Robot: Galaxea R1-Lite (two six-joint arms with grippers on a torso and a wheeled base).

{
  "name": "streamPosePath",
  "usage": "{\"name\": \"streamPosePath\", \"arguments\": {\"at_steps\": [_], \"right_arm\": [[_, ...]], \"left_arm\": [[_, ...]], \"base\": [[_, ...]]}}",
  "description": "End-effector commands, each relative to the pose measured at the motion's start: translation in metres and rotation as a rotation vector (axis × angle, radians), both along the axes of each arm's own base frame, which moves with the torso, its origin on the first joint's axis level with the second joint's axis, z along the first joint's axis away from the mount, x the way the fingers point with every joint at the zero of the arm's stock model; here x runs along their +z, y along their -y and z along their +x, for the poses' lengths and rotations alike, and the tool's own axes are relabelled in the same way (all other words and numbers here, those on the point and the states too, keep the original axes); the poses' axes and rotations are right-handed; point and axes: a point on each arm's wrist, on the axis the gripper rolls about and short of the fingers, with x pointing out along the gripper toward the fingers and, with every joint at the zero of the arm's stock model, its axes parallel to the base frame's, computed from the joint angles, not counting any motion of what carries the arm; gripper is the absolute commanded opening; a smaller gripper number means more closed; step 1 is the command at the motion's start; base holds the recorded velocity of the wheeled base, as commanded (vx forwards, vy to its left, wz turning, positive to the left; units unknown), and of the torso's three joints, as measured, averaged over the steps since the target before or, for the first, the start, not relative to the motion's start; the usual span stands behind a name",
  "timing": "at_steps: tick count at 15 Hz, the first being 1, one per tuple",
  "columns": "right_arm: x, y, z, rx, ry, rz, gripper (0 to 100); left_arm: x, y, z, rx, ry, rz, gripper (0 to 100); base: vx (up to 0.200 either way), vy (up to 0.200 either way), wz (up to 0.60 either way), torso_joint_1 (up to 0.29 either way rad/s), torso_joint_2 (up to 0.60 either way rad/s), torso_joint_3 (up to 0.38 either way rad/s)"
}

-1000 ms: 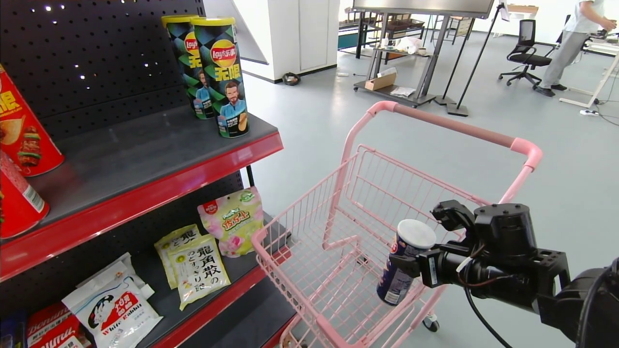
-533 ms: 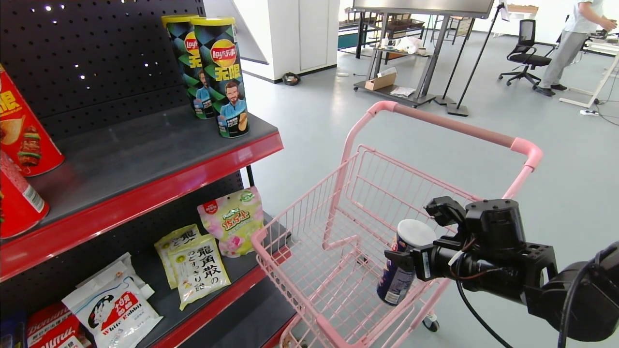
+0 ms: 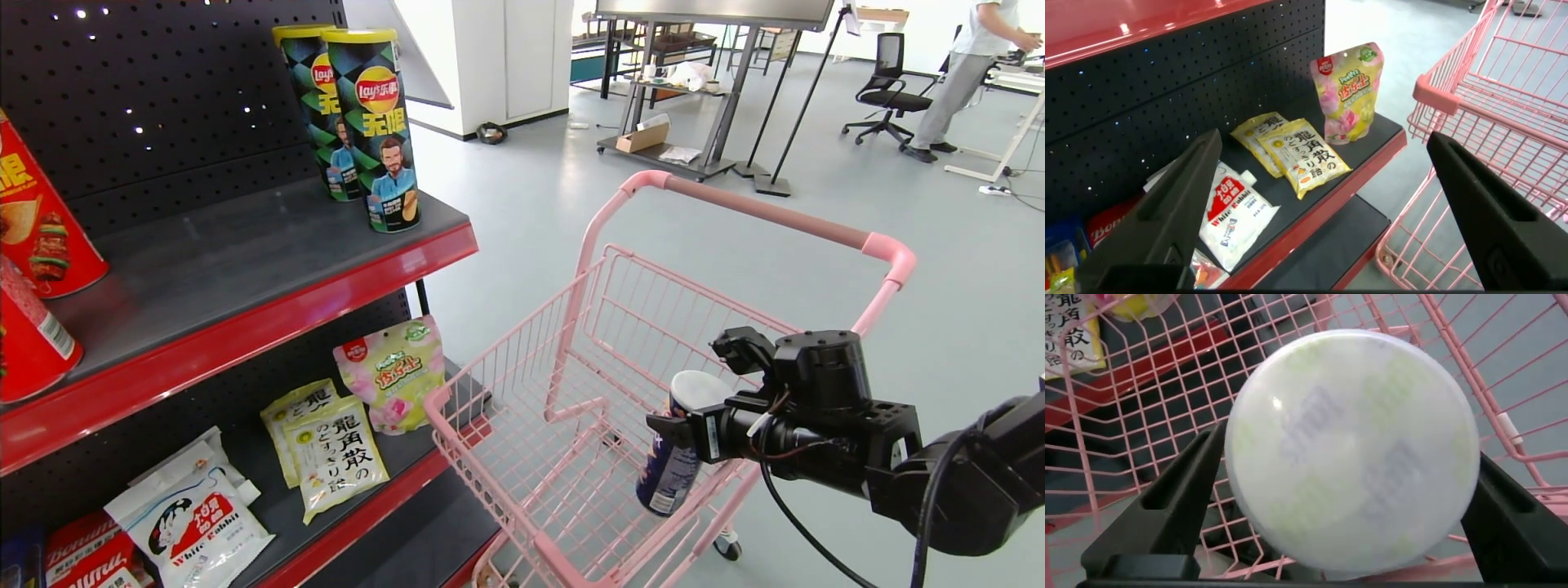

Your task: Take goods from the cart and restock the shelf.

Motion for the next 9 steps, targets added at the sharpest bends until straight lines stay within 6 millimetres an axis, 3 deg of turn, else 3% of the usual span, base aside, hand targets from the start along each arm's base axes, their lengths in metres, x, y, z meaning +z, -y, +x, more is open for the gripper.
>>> {"name": "streamPosePath", "arguments": {"at_steps": [1, 9], "right_arm": [[-0.0023, 0.0002, 0.0020, -0.004, -0.006, -0.002, 100], [-0.0057, -0.0014, -0.0008, 0.003, -0.019, -0.009, 100]], "left_arm": [[0.0000, 0.0000, 0.0000, -0.001, 0.000, -0.001, 100], [0.0000, 0.0000, 0.0000, 0.002, 0.000, -0.001, 100]], "base": [[0.000, 0.000, 0.00, 0.000, 0.00, 0.000], [0.000, 0.000, 0.00, 0.000, 0.00, 0.000]]}}
